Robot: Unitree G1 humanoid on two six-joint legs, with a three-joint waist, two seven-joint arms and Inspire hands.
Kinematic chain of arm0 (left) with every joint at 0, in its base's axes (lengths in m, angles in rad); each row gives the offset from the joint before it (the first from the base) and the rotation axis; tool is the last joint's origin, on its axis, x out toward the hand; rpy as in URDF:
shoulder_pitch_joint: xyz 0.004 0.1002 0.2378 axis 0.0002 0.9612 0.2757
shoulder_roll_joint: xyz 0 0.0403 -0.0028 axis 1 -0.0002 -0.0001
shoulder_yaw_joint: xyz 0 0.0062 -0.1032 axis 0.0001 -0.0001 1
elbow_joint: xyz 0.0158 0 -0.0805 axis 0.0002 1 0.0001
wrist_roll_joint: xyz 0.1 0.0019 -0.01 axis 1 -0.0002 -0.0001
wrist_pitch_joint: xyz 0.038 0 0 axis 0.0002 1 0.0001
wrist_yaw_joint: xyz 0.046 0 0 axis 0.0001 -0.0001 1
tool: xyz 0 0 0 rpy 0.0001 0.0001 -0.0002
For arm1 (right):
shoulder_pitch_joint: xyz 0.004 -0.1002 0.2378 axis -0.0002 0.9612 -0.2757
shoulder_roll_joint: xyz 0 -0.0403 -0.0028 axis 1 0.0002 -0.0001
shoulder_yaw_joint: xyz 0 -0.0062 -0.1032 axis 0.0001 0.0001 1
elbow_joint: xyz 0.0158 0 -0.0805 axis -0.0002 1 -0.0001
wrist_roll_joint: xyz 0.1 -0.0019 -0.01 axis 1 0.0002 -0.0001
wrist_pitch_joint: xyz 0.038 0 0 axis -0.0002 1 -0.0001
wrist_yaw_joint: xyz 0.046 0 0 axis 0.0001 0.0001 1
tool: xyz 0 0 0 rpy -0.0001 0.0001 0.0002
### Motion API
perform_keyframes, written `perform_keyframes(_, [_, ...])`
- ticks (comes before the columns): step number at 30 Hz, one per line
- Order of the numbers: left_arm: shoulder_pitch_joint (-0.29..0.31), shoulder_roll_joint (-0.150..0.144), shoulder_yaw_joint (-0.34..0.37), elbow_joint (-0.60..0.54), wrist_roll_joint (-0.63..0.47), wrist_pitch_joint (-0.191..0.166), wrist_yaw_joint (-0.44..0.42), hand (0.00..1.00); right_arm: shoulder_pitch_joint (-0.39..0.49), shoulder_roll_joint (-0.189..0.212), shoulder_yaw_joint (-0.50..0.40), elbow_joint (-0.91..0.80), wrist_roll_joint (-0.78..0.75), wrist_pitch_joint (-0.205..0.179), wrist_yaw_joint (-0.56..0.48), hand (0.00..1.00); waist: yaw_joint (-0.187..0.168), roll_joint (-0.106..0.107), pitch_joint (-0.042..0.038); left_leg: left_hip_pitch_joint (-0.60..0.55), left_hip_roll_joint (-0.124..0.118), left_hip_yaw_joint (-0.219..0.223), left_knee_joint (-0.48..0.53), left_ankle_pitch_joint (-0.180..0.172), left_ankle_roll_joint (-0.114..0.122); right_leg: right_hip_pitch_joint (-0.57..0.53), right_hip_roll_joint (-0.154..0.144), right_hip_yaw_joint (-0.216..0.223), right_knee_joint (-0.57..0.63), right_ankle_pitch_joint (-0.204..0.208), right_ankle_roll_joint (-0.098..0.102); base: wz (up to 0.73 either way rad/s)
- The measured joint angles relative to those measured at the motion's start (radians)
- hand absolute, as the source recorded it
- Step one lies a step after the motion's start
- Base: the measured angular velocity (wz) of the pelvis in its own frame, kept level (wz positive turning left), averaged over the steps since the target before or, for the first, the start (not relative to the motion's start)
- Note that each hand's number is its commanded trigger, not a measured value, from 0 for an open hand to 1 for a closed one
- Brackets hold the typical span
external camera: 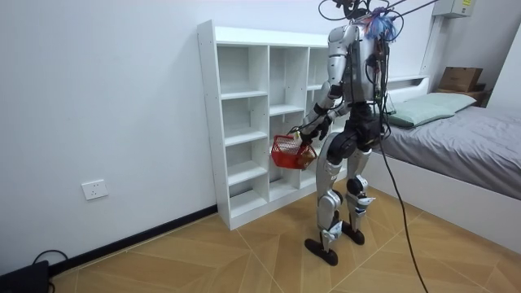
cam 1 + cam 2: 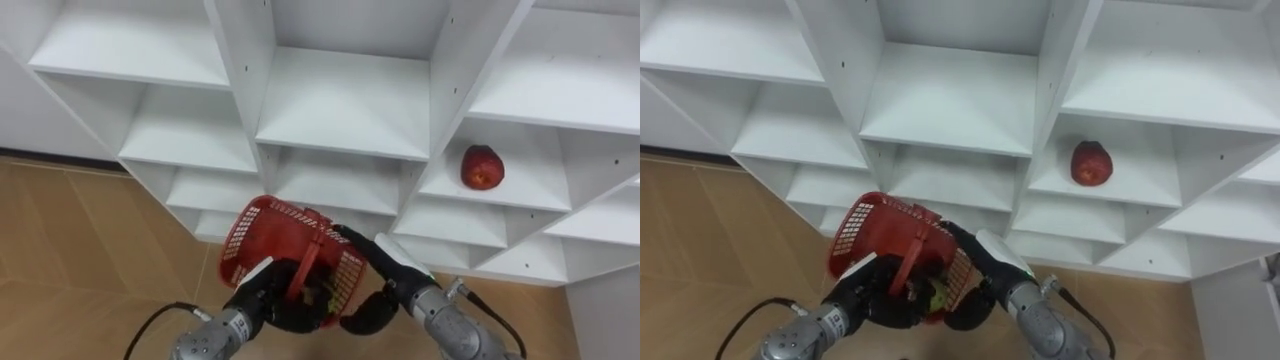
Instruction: Collect fruits from the closet
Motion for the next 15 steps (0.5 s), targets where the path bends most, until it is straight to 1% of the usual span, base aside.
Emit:
perform_keyframes(2, [0.007, 0.002, 0.013, 0.015, 0.001, 0.001, 0.014, 1.00, 0.001, 0.001, 0.000, -0.018, 0.000, 0.000, 0.000, 0.00, -0.012, -0.002, -0.0019, 0.001, 0.000, 0.000, 0.000, 0.000, 0.000, 0.000, 0.000, 0.000, 0.001, 0.000, 0.000, 0.00])
perform_keyframes(4, [0.012, 0.001, 0.019, 0.018, 0.001, 0.002, 0.024, 1.00, 0.001, 0.000, -0.002, -0.021, 0.001, 0.000, 0.000, 0.00, -0.016, -0.005, -0.0039, 0.002, 0.000, 0.000, 0.000, 0.000, 0.000, 0.001, 0.000, 0.001, 0.001, 0.000, 0.000, 0.00])
perform_keyframes(9, [0.015, -0.002, 0.030, 0.046, 0.002, 0.002, 0.030, 1.00, 0.008, 0.001, -0.003, -0.028, 0.002, 0.000, -0.001, 0.00, -0.016, -0.005, -0.0045, 0.007, 0.000, 0.001, -0.001, 0.000, 0.000, 0.006, 0.000, 0.000, -0.001, 0.000, 0.000, 0.00])
perform_keyframes(10, [0.018, -0.002, 0.037, 0.046, 0.019, 0.002, 0.034, 1.00, 0.011, 0.000, -0.006, -0.037, 0.016, 0.000, 0.000, 0.00, -0.016, -0.005, -0.0045, 0.007, 0.000, 0.001, -0.001, 0.000, 0.000, 0.006, 0.000, 0.000, -0.001, 0.000, 0.000, 0.00])
perform_keyframes(11, [0.021, -0.006, 0.052, 0.046, 0.037, 0.002, 0.034, 1.00, 0.024, 0.002, -0.022, -0.058, 0.028, 0.000, 0.001, 0.00, -0.016, -0.005, -0.0046, 0.007, 0.000, 0.001, -0.001, 0.000, 0.000, 0.007, 0.000, 0.000, -0.002, 0.000, 0.000, 0.00])
perform_keyframes(15, [0.021, -0.010, 0.089, 0.046, 0.041, 0.002, 0.037, 1.00, 0.039, 0.005, -0.059, -0.090, 0.054, -0.002, -0.002, 0.00, -0.021, -0.009, -0.0067, 0.008, 0.001, 0.004, -0.001, 0.000, 0.000, 0.010, 0.001, 0.000, -0.010, 0.006, 0.000, 0.00])
